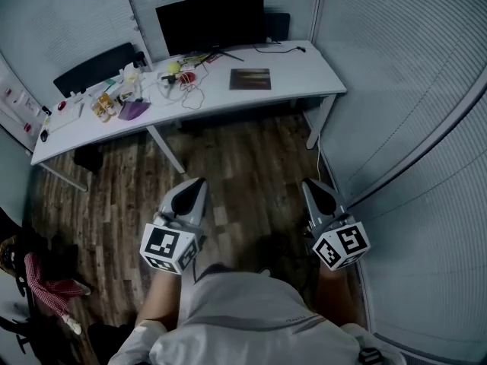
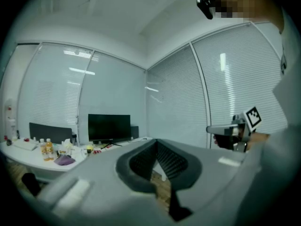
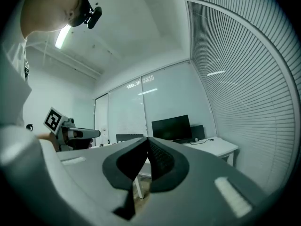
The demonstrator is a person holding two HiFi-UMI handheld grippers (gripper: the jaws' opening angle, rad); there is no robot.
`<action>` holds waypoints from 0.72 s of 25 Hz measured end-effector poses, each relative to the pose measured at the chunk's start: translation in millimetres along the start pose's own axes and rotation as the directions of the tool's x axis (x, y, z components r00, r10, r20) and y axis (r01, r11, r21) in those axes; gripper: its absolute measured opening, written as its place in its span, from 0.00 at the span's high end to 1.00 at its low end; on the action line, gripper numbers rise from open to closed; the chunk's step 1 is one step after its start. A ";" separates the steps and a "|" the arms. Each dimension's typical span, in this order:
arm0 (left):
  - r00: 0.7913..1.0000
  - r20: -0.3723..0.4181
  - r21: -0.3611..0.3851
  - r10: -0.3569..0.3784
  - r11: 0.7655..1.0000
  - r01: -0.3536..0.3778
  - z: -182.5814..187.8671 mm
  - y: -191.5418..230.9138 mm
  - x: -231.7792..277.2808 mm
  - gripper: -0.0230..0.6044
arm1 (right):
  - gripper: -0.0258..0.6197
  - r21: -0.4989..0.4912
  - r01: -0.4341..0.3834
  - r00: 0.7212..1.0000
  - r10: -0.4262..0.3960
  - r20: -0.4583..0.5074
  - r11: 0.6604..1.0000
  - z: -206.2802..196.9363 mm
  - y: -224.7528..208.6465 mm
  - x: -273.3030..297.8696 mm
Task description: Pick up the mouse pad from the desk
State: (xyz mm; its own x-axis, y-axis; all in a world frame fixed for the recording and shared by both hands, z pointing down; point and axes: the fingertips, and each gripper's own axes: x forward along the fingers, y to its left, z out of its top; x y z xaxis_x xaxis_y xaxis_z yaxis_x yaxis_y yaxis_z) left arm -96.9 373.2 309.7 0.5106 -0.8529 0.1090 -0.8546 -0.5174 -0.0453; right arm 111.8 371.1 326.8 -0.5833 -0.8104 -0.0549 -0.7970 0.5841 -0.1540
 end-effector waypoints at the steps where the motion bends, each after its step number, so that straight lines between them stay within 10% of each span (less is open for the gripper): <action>1: 1.000 -0.009 -0.001 0.006 1.000 -0.006 -2.8 -3.7 3.0 0.96 | 0.95 0.014 0.007 1.000 -0.007 -0.006 1.000 -4.1 -6.9 -3.6; 18: 0.999 -0.045 -0.044 0.001 0.999 -0.003 -43.8 8.7 83.7 0.96 | 0.95 0.109 0.124 0.988 -0.113 -0.105 0.986 -50.8 -85.7 10.2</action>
State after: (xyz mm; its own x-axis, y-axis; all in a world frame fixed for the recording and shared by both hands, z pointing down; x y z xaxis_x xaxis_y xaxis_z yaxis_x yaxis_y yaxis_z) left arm -65.8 300.4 361.9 0.5053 -0.8492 0.1535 -0.8592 -0.5117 -0.0022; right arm 166.2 315.1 389.5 -0.5030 -0.8617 0.0670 -0.8413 0.4704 -0.2664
